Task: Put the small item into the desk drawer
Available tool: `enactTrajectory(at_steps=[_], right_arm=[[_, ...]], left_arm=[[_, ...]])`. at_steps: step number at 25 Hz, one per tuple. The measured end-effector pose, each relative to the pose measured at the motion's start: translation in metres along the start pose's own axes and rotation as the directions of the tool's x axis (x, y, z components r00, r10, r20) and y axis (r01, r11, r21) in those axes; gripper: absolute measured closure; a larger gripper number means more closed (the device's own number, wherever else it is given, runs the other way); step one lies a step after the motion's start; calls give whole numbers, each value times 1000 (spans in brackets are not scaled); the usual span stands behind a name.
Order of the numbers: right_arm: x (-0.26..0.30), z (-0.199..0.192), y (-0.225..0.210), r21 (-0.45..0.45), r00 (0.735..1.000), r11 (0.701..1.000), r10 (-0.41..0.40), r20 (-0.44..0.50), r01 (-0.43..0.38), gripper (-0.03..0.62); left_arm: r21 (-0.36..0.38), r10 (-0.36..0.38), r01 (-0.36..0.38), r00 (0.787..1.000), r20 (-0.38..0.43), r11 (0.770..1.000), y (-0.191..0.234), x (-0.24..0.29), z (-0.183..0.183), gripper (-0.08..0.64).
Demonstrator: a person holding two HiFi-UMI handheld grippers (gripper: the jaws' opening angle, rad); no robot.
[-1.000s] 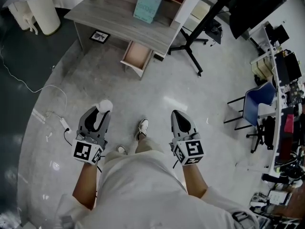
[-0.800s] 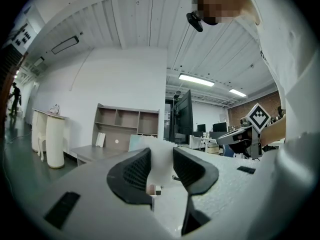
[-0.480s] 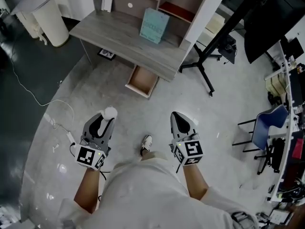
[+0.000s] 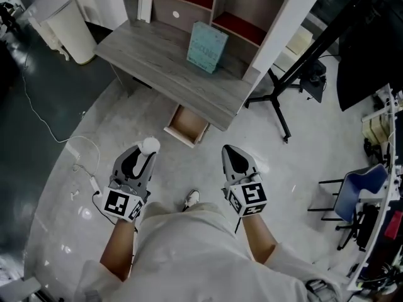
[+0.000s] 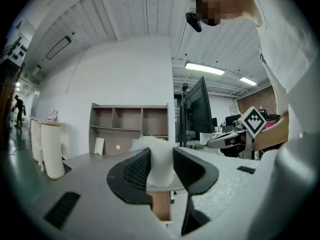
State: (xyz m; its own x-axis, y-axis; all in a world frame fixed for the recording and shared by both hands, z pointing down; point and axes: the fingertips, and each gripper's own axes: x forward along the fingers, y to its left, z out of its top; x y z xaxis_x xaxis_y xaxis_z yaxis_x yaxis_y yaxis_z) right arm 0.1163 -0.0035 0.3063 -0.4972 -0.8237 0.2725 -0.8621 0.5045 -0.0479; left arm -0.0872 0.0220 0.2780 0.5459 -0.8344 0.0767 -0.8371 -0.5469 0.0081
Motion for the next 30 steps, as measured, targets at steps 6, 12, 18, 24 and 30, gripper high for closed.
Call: enactTrajectory(at_steps=[6, 12, 18, 24, 30], right_arm=[[28, 4, -1, 4, 1000, 1000, 12, -17, -12, 594], [40, 18, -1, 6, 998, 999, -52, -20, 52, 594], [50, 14, 3, -7, 995, 997, -80, -63, 80, 594], [70, -16, 4, 8, 989, 997, -79, -123, 80, 594], [88, -53, 5, 24, 980, 997, -68, -188, 74, 594]], left_arm=[[-14, -9, 9, 1000, -2, 1000, 20, 22, -3, 417], [-42, -45, 46, 999, 24, 998, 47, 36, -4, 417], [-69, -64, 65, 998, 17, 995, 65, 41, -12, 417], [-75, -72, 69, 997, -36, 995, 77, 43, -42, 417], [-100, -78, 67, 991, -107, 993, 83, 46, -83, 418]])
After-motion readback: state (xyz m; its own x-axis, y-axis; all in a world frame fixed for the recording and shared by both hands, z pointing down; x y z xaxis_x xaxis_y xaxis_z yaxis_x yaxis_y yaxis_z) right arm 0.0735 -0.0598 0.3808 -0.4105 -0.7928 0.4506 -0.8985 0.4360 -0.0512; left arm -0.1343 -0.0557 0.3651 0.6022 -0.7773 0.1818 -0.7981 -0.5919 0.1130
